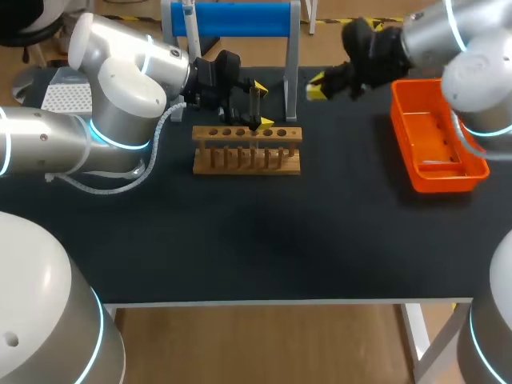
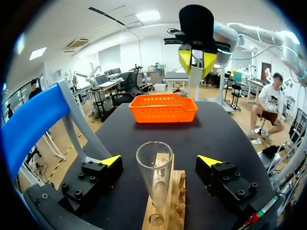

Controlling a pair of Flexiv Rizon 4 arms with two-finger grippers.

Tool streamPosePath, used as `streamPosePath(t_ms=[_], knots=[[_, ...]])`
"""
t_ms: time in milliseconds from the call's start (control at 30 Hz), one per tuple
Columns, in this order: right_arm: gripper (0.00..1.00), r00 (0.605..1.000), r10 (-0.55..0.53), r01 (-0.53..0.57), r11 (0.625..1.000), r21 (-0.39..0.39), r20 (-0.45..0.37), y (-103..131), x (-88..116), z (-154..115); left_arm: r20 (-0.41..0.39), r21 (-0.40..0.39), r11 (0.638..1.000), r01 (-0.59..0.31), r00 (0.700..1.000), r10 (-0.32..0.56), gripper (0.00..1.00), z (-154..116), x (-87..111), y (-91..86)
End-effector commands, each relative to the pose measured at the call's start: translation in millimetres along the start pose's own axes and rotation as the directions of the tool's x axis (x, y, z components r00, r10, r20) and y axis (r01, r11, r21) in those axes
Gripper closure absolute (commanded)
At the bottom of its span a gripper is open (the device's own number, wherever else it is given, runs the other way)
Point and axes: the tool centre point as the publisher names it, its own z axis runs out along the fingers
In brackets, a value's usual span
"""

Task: Invert the test tube, pick up the pipette, mount the tip to pipette, aspirate from beaker and dispense into the tube, eject the tip, return the pipette, and cap with the stopper.

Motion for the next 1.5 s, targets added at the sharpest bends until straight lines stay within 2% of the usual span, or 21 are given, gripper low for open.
streamPosePath(t_ms=[33,633,967,1500], knots=[[1.00,1.000,-0.010,0.010,0.999,0.034,-0.014,16,-13,12,0.001,-0.001,1.000,0.000,1.000,0.000,0.00,0,0.3,-0.2],[1.00,0.997,-0.042,0.046,0.996,0.079,-0.062,52,-13,38,0.001,-0.001,1.000,0.000,1.000,0.000,0.00,0,0.3,-0.2],[1.00,0.994,-0.044,0.054,0.993,0.105,-0.095,61,-10,53,0.001,-0.001,1.000,0.000,1.000,0.000,0.00,0,0.3,-0.2],[1.00,0.994,-0.033,0.046,0.992,0.122,-0.108,62,-14,73,0.001,-0.001,1.000,0.000,1.000,0.000,0.00,0,0.3,-0.2]])
